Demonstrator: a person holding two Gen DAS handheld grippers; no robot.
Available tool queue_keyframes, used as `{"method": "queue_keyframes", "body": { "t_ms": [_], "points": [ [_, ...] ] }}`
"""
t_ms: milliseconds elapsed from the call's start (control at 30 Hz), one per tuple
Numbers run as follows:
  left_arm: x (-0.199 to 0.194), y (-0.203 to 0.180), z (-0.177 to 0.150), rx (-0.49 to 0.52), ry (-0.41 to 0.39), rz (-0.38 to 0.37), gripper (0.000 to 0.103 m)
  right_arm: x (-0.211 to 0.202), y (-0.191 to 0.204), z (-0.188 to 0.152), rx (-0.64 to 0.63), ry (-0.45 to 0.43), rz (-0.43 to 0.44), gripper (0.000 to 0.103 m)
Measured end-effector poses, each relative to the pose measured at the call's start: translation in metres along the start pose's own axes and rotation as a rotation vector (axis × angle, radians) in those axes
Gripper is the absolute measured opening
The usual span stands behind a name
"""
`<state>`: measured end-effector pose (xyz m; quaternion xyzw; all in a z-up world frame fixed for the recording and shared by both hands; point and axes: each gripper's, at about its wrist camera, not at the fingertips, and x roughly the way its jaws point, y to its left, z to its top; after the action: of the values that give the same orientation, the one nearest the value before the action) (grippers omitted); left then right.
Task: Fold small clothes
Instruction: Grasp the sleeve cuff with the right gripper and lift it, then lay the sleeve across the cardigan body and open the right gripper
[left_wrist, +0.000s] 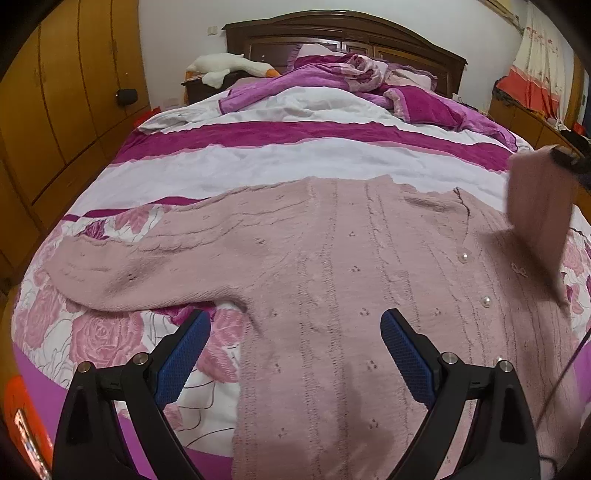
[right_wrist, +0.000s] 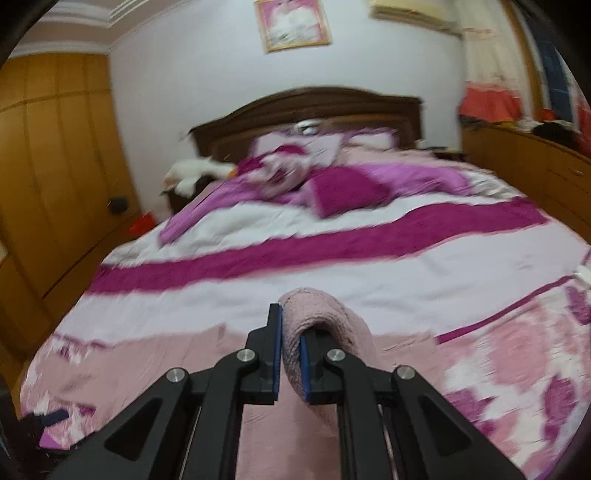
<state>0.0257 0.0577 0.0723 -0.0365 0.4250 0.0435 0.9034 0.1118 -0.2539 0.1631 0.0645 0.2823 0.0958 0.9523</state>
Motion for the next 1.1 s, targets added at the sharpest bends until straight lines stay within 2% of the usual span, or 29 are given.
{"method": "queue_keyframes", "body": {
  "t_ms": [133, 300, 400, 467, 667, 833, 967, 1100],
  "points": [
    [0.005, 0.009, -0.004, -0.015, 0.011, 0.006, 0.076, 0.033, 0.041, -0.039, -0.041, 0.090, 0.069, 0.008],
    [0.010, 0.016, -0.008, -0.032, 0.028, 0.003, 0.075, 0.070, 0.065, -0.085, -0.077, 0.208, 0.135, 0.011],
    [0.011, 0.016, -0.007, -0.031, 0.032, 0.002, 0.075, 0.090, 0.072, -0.107, -0.070, 0.316, 0.172, 0.026],
    [0.010, 0.014, -0.005, -0.021, 0.026, 0.000, 0.075, 0.098, 0.071, -0.113, -0.048, 0.358, 0.196, 0.043],
    [0.002, 0.001, 0.005, 0.023, -0.002, -0.014, 0.075, 0.082, 0.067, -0.112, -0.025, 0.363, 0.227, 0.050],
    [-0.005, -0.016, 0.015, 0.050, -0.021, -0.052, 0.075, 0.043, 0.048, -0.096, -0.023, 0.329, 0.223, 0.053],
    [-0.009, -0.037, 0.022, 0.086, -0.028, -0.081, 0.075, 0.015, 0.017, -0.088, 0.015, 0.283, 0.161, 0.055],
    [-0.013, -0.067, 0.030, 0.141, -0.041, -0.120, 0.075, 0.000, -0.015, -0.084, 0.030, 0.245, 0.011, 0.055]
  ]
}}
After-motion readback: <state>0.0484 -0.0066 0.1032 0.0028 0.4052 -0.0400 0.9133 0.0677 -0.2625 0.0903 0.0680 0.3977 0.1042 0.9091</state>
